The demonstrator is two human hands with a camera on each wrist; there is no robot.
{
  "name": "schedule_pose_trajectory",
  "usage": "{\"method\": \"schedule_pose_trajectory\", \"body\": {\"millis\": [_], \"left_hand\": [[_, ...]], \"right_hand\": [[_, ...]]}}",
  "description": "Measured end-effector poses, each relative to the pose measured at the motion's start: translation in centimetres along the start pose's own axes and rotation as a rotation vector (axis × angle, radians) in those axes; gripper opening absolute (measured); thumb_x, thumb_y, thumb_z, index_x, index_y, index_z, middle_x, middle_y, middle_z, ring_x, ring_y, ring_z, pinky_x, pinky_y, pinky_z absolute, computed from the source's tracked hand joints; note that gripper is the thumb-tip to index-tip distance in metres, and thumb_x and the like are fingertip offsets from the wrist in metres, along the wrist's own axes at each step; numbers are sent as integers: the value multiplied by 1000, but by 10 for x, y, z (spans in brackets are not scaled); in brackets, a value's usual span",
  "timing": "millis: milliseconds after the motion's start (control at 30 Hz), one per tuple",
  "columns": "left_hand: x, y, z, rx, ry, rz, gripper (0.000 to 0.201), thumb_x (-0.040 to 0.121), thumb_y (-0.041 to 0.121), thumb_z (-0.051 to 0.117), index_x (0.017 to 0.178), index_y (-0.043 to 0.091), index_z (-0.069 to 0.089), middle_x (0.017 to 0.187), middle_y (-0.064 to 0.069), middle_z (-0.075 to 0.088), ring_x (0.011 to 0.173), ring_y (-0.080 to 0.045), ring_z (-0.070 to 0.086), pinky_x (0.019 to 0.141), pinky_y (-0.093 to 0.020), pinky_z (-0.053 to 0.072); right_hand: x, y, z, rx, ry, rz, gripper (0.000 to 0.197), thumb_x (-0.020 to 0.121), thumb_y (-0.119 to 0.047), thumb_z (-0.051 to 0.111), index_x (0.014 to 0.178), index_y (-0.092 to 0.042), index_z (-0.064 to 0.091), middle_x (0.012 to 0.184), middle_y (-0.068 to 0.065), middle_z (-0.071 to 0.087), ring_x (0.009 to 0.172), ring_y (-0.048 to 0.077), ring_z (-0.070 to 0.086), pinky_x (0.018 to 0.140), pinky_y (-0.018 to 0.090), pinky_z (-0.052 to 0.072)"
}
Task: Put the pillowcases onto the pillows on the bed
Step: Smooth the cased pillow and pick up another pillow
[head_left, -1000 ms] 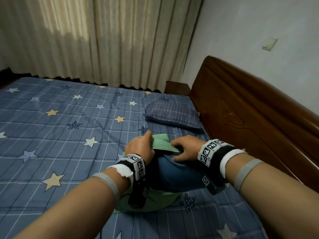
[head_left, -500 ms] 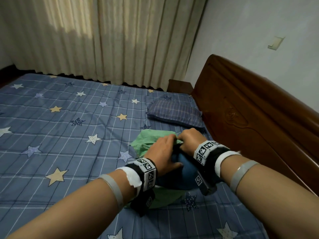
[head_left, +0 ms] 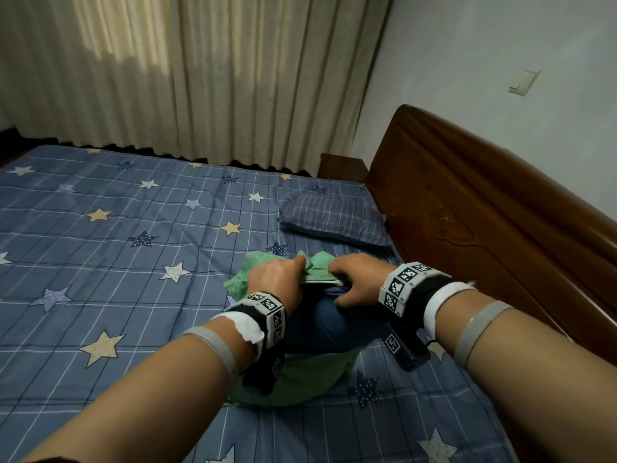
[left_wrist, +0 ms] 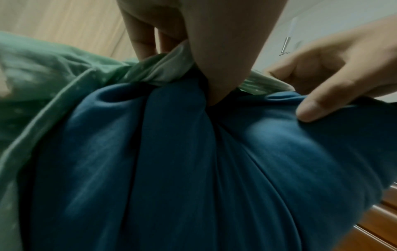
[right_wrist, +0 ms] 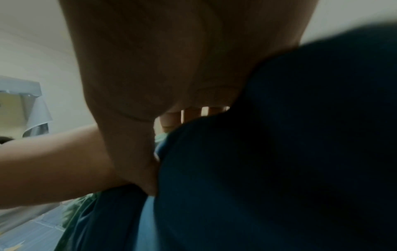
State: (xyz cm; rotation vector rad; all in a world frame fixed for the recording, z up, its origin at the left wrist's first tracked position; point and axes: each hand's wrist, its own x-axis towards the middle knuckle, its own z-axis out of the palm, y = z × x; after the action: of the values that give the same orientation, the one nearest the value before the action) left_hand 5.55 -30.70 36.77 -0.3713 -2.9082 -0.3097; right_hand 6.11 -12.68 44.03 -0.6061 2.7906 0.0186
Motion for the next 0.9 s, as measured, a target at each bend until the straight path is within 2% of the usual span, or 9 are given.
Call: {"method": "schedule_pose_trajectory", "body": {"millis": [100, 200, 267, 367, 467, 567, 667, 800, 900], "left_hand": [[2, -2, -3, -24, -18, -59, 33, 82, 17, 58, 111, 29, 46, 83, -3, 68, 77, -31, 67, 58, -34, 45], [2, -2, -4, -59, -19, -33, 41, 83, 15, 56, 118, 29, 40, 84, -4, 69, 75, -31, 67, 57, -34, 45], [-2, 3, -4, -127, -18, 66, 44, 84, 22, 57, 122, 30, 37, 94, -3, 71, 79, -30, 68, 58, -34, 45], [-16, 21, -3, -276, -53, 258, 57, 76, 43, 61, 126, 28, 37, 113, 1, 63, 97, -26, 63, 72, -39, 53], [-17, 32, 3, -340, -74, 242, 67, 71, 53, 66, 125, 25, 40, 118, 1, 57, 106, -22, 56, 86, -41, 51], [-7, 27, 5, -281, -48, 109, 41, 80, 43, 63, 114, 26, 48, 110, -1, 65, 101, -27, 63, 78, -40, 52], [-1, 18, 4, -161, -30, 83, 22, 85, 35, 55, 105, 27, 51, 97, -4, 69, 92, -33, 66, 68, -38, 48], [4, 9, 1, -83, 15, 60, 18, 84, 37, 58, 95, 26, 49, 82, -3, 64, 81, -33, 65, 61, -33, 39], [10, 6, 0, -54, 24, 24, 22, 82, 35, 62, 89, 27, 43, 74, -2, 59, 75, -32, 65, 58, -32, 39]], "right_hand": [[-2, 1, -7, -59, -57, -21, 35, 71, -29, 75, 83, -28, 41, 92, -5, 48, 84, 17, 45, 75, 34, 42], [3, 2, -4, -77, -32, -2, 33, 72, -19, 68, 72, -29, 37, 85, -7, 45, 85, 20, 49, 77, 41, 48], [7, 5, 3, -113, -1, 47, 27, 73, -17, 65, 69, -26, 40, 84, -4, 53, 83, 23, 56, 74, 44, 53], [8, 8, 7, -110, 65, 118, 8, 75, -16, 64, 80, -22, 61, 85, 0, 64, 80, 26, 63, 69, 39, 55], [13, 4, 10, -64, 144, 127, 4, 77, -20, 66, 77, -23, 65, 76, 0, 66, 74, 26, 64, 64, 34, 52], [18, -8, 12, -37, 160, 73, 11, 75, -27, 68, 71, -21, 60, 72, -3, 64, 71, 21, 61, 62, 32, 51], [20, -9, 10, -40, 132, 25, 13, 72, -34, 59, 64, -25, 54, 73, -5, 61, 73, 19, 58, 64, 36, 52], [16, -2, 2, -28, 112, -34, 24, 75, -36, 56, 59, -27, 38, 71, -9, 44, 78, 18, 47, 72, 41, 47], [15, 1, -3, -31, 121, -72, 20, 80, -25, 59, 67, -23, 43, 77, -6, 43, 80, 19, 44, 73, 36, 42]]}}
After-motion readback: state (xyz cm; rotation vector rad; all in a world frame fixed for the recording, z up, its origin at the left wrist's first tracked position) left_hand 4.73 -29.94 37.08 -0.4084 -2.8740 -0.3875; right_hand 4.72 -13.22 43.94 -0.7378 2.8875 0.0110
